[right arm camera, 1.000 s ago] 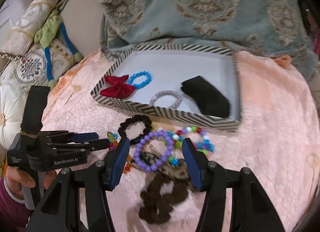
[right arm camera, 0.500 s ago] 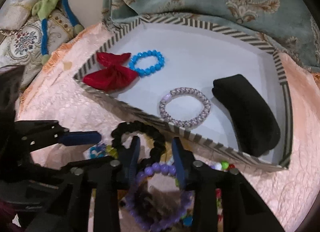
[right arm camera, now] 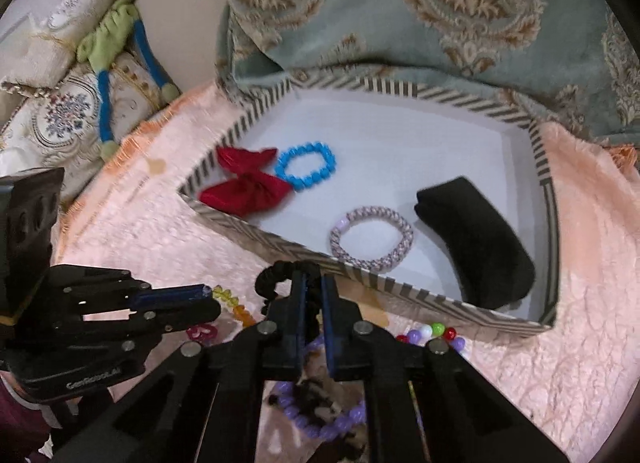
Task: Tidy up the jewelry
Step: 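Grasp the rainbow beaded bracelet with the left tool while the right tool grasps the black scrunchie, then carry the rainbow bracelet and black scrunchie into the striped tray and open both tools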
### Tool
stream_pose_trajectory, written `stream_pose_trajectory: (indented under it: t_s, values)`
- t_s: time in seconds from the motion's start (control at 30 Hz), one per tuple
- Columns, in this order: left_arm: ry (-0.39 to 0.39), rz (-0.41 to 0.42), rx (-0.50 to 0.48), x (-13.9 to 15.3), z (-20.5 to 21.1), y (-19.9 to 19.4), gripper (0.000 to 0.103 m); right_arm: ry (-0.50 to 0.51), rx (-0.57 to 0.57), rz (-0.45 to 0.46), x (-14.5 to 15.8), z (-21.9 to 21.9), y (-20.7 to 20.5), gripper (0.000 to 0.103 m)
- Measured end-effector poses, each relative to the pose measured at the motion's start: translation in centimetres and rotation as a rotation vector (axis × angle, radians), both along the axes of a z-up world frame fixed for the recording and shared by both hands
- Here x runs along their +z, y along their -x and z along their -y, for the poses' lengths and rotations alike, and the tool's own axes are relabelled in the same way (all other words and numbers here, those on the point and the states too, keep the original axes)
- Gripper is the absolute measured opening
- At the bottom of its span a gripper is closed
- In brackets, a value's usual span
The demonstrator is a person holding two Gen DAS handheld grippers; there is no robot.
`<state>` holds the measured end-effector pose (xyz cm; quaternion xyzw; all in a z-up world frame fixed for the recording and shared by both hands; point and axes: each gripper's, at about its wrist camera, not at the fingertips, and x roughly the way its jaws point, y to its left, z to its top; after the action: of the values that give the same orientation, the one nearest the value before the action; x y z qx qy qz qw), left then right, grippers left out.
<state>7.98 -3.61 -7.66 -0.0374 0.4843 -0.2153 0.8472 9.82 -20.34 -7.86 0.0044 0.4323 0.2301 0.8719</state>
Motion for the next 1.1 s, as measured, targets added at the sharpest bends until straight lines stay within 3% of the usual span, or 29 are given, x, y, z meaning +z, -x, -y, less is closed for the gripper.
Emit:
stream_pose_trajectory:
  t_s: [0.43,1.1]
  values:
    - [-0.056,0.113,0.021,4.8,0.7,1.6,0.000,-0.019,-0.036,0.064,3.8,2.0,3.1,0.007]
    - [-0.113,0.178,0.047,7.4,1.2,-0.4,0.000,-0.009,-0.067,0.079,5.1,3.9,2.8,0.007]
